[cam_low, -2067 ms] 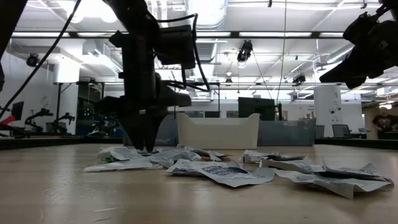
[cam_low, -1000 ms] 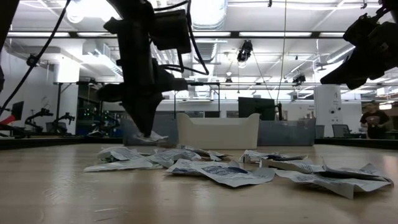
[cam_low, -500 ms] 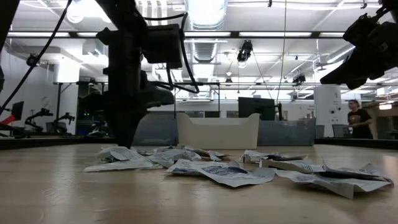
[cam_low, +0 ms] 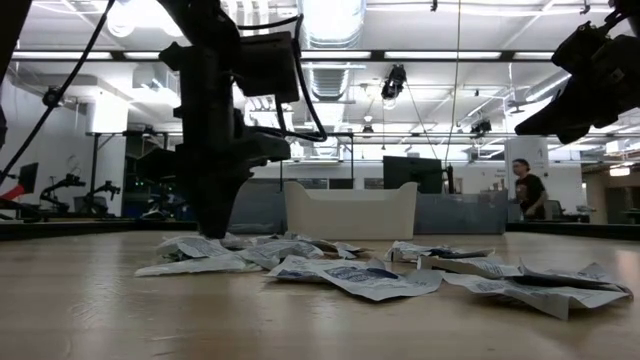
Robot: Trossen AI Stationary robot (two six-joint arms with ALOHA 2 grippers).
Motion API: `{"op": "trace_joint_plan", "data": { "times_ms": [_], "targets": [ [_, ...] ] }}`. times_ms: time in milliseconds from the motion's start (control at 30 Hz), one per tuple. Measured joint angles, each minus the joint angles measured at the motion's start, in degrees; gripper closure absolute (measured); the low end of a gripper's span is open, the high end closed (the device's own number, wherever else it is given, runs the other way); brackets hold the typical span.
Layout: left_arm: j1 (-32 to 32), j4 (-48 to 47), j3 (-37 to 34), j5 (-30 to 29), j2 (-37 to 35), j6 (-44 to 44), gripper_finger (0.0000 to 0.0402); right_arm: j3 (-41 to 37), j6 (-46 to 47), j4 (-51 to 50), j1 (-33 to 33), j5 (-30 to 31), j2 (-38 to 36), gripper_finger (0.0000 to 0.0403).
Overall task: Pick & Place First Aid Supplies
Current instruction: Put the blue alcohol pad into the white bin
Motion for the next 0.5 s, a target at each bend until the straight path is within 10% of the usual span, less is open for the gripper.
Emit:
{"op": "trace_joint_plan", "data": {
  "times_ms": [500],
  "targets": [
    [0.6,3.7,-0.6,-2.8,0.0,0.8,0.0334,0.0,0.0,0.0,0.0,0.0,0.0,0.0385]
  ]
}}
